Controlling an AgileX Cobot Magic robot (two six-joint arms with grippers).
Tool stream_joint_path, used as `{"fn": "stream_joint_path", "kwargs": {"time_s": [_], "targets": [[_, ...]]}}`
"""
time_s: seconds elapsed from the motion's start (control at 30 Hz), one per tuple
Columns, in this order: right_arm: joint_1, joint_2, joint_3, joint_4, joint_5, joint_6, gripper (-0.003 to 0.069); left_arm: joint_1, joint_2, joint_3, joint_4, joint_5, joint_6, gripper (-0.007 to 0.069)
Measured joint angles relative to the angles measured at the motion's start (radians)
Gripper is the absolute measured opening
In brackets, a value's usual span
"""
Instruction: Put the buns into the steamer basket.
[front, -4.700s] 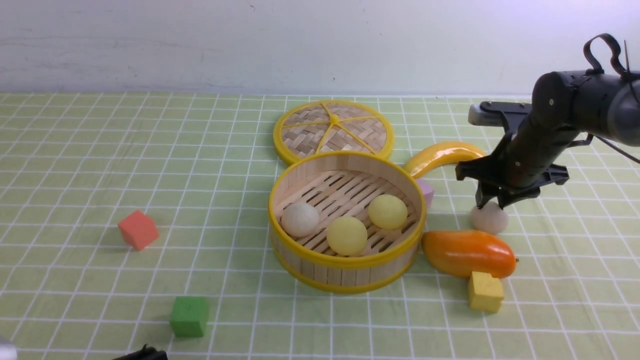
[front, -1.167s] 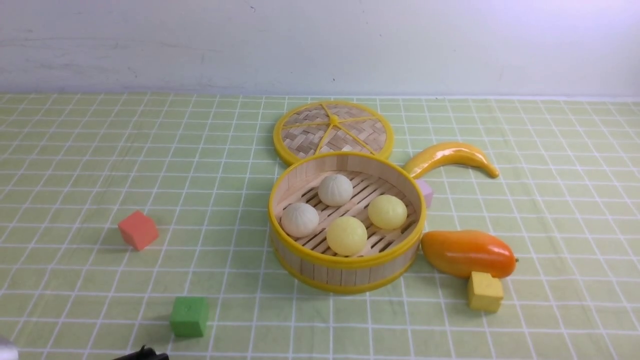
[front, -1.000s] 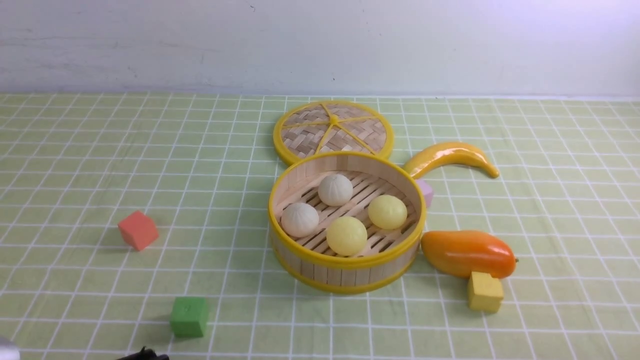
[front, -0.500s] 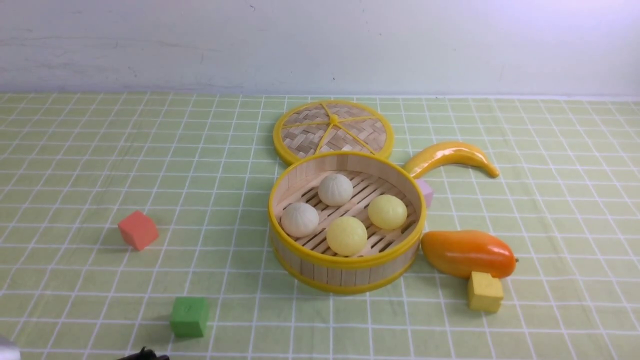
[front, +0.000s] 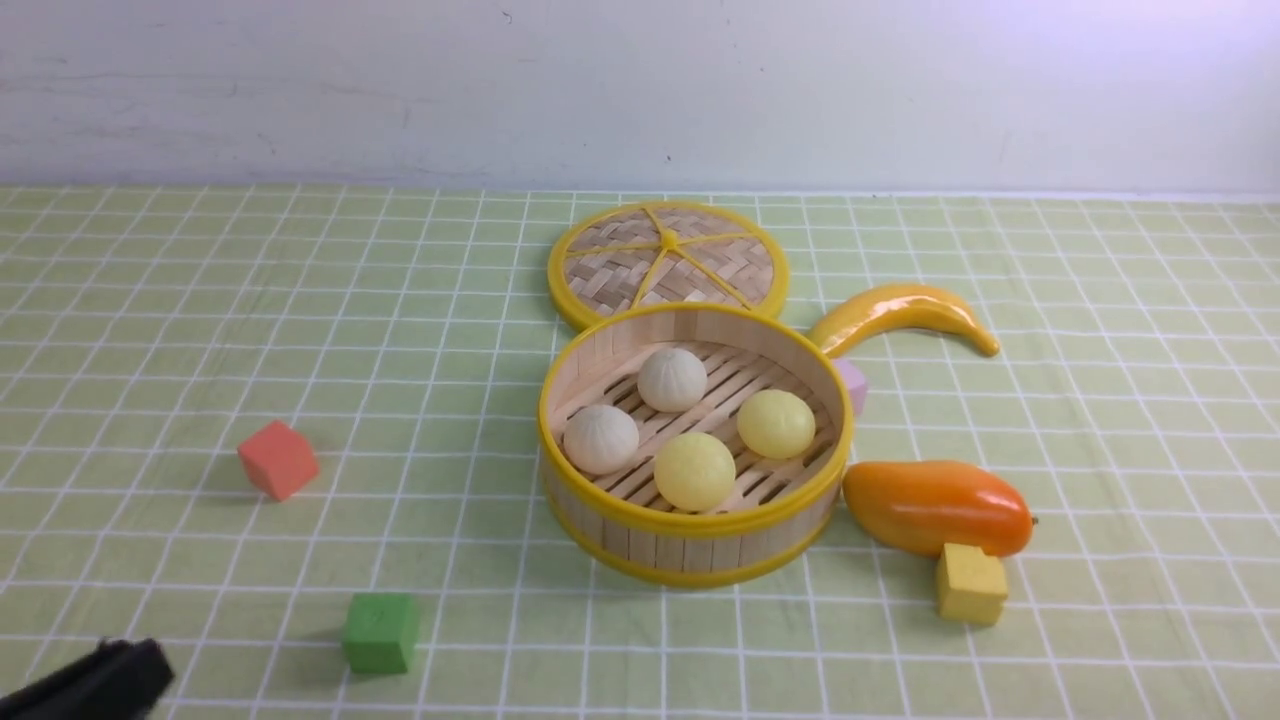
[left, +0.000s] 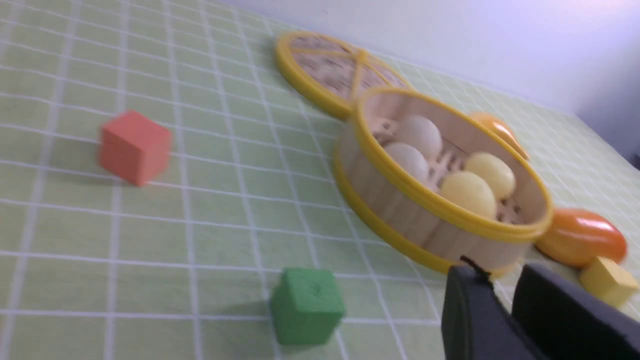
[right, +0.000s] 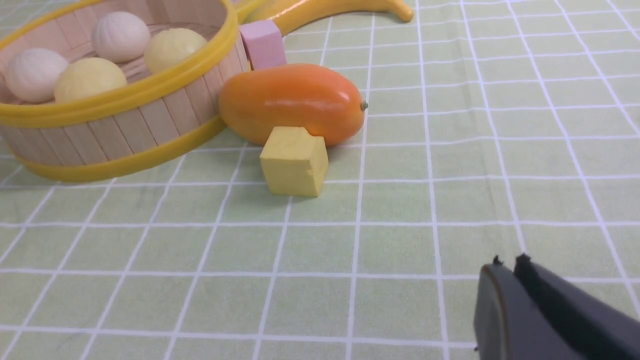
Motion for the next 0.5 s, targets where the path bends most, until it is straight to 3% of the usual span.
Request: {"fn": "stream_joint_path", "kwargs": {"time_s": [0.1, 0.2, 0.33, 0.5], "targets": [[0.0, 0.0, 0.001, 0.0, 0.0, 0.001, 0.0033, 0.12, -0.16, 0.019, 0.023, 0.114, 0.0, -0.0014], [0.0, -0.001, 0.001, 0.0, -0.001, 0.002, 0.0039, 0.193, -0.228, 0.086, 0.027, 0.186, 0.0, -0.0013], [0.0, -0.001, 0.001, 0.0, -0.001, 0.002, 0.0043, 0.221, -0.234, 0.11, 0.03, 0.299, -0.003, -0.0013], [0.0, -0.001, 0.001, 0.0, -0.002, 0.002, 0.005, 0.222, -0.234, 0.11, 0.032, 0.309, -0.003, -0.0013]]}}
